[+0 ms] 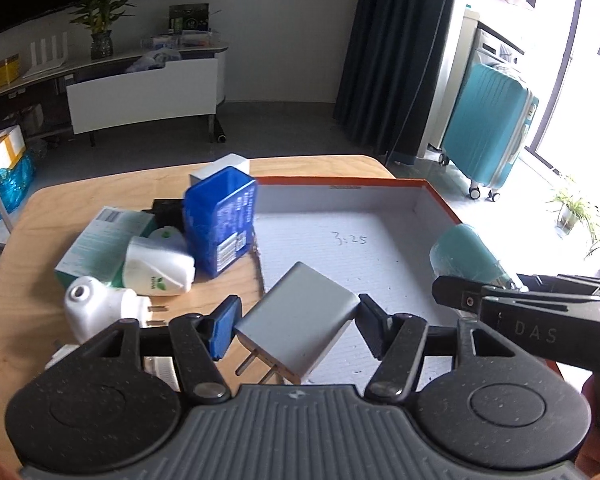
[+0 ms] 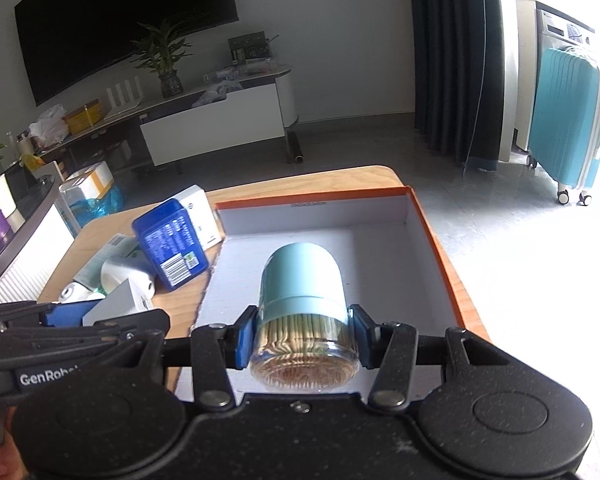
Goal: Organize rigid objects
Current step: 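Carry the white charger with the left gripper while the right carries the toothpick holder to the tray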
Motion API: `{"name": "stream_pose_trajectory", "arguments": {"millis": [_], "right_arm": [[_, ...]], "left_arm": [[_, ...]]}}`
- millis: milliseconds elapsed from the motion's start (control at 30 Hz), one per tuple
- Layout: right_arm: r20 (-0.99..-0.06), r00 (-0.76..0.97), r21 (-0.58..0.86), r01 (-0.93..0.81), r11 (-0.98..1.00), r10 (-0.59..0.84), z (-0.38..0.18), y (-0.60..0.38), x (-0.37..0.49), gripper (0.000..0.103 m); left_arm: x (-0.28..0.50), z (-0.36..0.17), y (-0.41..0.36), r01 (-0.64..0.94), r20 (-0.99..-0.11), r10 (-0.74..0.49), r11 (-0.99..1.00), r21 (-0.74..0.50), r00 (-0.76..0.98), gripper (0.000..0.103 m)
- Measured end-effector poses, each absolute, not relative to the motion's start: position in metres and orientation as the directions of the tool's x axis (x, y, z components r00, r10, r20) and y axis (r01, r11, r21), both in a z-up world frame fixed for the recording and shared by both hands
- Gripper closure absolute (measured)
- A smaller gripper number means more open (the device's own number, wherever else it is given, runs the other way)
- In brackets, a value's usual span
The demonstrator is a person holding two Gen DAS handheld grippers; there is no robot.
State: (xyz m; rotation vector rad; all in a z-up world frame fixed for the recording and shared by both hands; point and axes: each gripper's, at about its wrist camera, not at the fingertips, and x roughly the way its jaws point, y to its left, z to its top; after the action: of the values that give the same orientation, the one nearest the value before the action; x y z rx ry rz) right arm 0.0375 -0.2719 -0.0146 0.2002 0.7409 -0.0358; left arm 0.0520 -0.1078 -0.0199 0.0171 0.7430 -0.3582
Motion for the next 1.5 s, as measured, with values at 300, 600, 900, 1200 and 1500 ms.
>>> {"name": "stream_pose_trajectory", "arguments": {"millis": [300,600,900,1200,1500], "right_arm": [[-0.677,0.735,0.147,0.111,0.983,0.018,-0.013,-0.289,0.057,0.044],[-0.707,0.708,0.133,0.136,0.982,-0.003,-0.025,-0.309,0.087,0.044],[-0.727,0.686,0.117,0.141,0.983,-0.012,-0.034,-0.318,0.123,0.044],[-0.742,0.670,0.093,0.136,0.986,-0.022,-0.043,-0.322,0.154,0.044],[-0.758,0.652,0.095,0.139,0.986,-0.019,-0.058,-0.324,0.178,0.044]], "left_arm": [[0.073,-0.022,-0.132,0.344,-0.668,-0.331,0.931,-0.118,0.667,0.040],[0.095,-0.025,-0.149,0.347,-0.674,-0.336,0.930,-0.124,0.658,0.040],[0.116,-0.034,-0.156,0.323,-0.688,-0.326,0.936,-0.139,0.648,0.040],[0.136,-0.039,-0.159,0.308,-0.699,-0.314,0.941,-0.140,0.643,0.040],[0.148,-0.051,-0.159,0.284,-0.716,-0.292,0.949,-0.135,0.634,0.040]]}}
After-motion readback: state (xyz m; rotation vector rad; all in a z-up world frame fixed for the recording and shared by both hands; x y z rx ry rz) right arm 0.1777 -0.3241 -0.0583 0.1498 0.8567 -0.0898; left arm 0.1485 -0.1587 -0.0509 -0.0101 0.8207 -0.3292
